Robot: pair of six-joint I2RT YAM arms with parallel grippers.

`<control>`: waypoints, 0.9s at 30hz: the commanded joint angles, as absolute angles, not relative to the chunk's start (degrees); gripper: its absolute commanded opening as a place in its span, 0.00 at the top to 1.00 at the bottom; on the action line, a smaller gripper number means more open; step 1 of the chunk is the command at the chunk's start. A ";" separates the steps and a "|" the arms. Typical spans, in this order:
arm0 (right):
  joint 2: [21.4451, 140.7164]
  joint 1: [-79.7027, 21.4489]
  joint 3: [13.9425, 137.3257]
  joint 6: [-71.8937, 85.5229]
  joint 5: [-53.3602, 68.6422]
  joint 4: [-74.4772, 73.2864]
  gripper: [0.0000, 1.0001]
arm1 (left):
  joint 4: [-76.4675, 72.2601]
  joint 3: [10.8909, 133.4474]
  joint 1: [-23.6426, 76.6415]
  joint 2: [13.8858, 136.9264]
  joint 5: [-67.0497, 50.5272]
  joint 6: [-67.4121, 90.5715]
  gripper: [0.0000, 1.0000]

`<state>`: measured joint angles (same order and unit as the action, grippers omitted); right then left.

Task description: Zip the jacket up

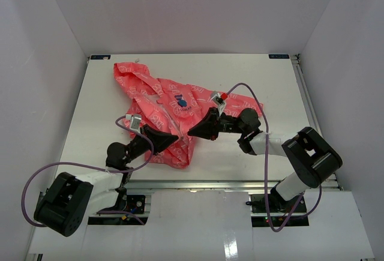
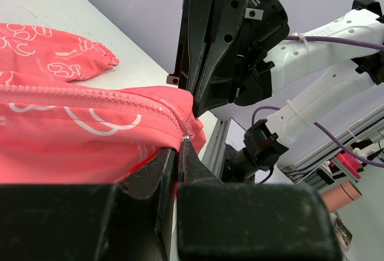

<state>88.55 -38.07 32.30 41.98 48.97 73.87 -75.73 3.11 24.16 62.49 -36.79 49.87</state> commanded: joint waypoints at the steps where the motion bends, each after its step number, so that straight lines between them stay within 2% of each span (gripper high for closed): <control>1: 87.25 -38.76 35.09 43.49 48.21 108.19 0.92 | -104.24 2.46 24.17 62.89 -37.33 48.25 1.00; 27: 89.03 -41.57 37.18 42.80 48.08 108.28 0.92 | -104.33 4.31 24.17 58.27 -39.11 53.35 1.00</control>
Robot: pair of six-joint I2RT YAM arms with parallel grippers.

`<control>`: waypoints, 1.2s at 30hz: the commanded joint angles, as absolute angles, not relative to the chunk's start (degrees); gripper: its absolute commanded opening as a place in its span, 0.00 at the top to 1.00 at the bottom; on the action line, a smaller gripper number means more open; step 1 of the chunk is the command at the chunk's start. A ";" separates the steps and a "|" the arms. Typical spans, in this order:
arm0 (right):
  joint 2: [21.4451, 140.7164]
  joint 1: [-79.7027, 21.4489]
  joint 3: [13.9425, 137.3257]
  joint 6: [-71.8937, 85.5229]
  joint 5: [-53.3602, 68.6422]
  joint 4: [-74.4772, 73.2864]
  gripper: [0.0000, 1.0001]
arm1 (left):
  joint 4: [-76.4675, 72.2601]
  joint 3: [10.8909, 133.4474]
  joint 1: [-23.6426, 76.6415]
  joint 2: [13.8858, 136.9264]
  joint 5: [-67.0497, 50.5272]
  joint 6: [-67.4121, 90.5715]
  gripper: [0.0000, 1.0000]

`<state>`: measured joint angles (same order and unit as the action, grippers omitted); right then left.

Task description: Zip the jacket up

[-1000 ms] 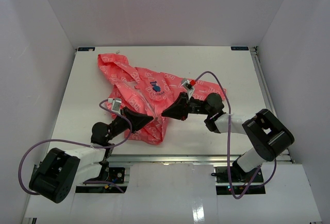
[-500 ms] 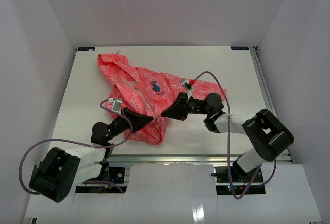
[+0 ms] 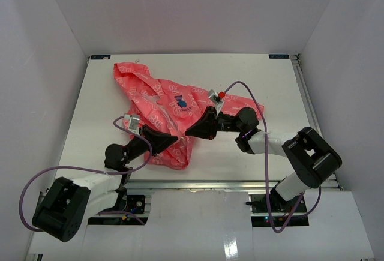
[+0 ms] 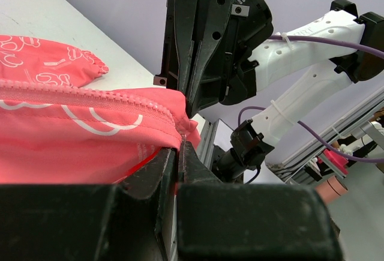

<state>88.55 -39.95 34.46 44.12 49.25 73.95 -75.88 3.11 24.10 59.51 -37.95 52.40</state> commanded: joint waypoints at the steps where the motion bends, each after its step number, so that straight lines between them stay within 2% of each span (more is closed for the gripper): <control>1: 88.91 -41.65 37.14 42.60 47.87 108.28 0.92 | -104.33 4.26 24.17 58.19 -39.15 53.31 1.00; 9: 86.65 -42.27 36.73 41.65 46.59 108.28 0.92 | -104.33 3.34 24.17 58.61 -37.88 53.44 1.00; 19: 81.56 -42.45 32.59 39.37 44.79 108.28 0.92 | -104.33 1.29 24.17 52.02 -35.37 53.96 1.00; 36: 84.01 -43.97 37.04 39.28 41.86 108.37 0.92 | -104.33 1.15 24.17 51.65 -35.87 55.04 1.00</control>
